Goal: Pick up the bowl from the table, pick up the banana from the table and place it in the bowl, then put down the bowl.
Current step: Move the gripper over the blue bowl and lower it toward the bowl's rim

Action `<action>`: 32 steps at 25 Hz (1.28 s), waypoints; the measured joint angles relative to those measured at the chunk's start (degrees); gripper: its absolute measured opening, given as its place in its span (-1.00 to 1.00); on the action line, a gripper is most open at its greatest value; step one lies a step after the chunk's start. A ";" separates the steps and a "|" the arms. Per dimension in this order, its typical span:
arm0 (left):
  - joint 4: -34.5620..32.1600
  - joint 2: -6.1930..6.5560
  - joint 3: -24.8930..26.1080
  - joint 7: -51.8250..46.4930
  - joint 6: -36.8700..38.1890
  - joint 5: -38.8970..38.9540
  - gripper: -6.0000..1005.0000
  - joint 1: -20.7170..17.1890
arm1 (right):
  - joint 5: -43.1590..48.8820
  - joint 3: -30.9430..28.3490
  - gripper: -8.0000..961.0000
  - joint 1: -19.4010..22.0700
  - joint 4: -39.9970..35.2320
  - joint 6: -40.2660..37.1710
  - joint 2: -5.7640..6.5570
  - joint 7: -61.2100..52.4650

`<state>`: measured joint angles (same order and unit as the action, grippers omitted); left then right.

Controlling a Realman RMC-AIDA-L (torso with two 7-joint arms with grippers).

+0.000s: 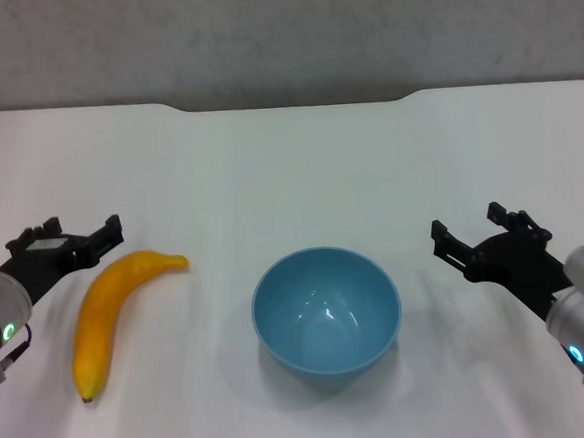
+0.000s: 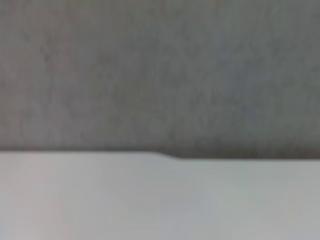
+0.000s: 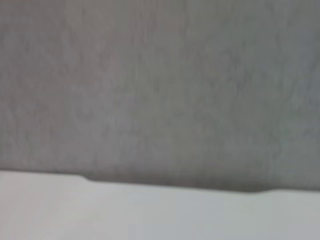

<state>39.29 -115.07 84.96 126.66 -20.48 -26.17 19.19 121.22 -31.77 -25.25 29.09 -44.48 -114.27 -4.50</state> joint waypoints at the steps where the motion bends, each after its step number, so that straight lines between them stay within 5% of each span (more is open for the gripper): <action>1: 1.02 0.27 -0.71 -2.74 1.91 -1.93 0.81 -0.10 | 0.03 -0.61 0.84 -0.11 1.37 1.77 0.52 0.08; 6: 5.38 2.47 -4.87 -16.93 5.73 -10.06 0.81 -0.19 | 4.11 -6.55 0.84 0.93 11.72 14.20 4.77 0.19; 9: 7.02 3.66 -6.00 -23.26 5.76 -13.74 0.81 -0.21 | 10.87 -12.84 0.84 3.45 17.35 20.79 5.67 0.26; 15: 11.99 4.65 -6.89 -32.21 5.39 -22.75 0.81 -1.41 | 25.39 -25.09 0.84 10.24 28.50 32.25 4.16 0.28; 23: 11.88 3.45 -5.21 -32.53 5.71 -26.37 0.80 -1.99 | 31.73 -36.71 0.83 9.68 42.18 58.50 1.59 1.41; 26: 11.61 3.34 -5.15 -32.33 5.90 -26.40 0.80 -1.78 | 31.92 -43.18 0.83 8.00 45.63 69.35 -0.32 4.55; 32: 10.95 3.10 -5.14 -32.31 5.95 -26.44 0.80 -0.83 | 21.44 -53.92 0.83 -2.19 40.99 87.78 -0.46 13.22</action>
<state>50.24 -111.98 79.82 94.35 -14.53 -52.61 18.36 142.67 -85.69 -27.44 70.08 43.30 -114.73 8.73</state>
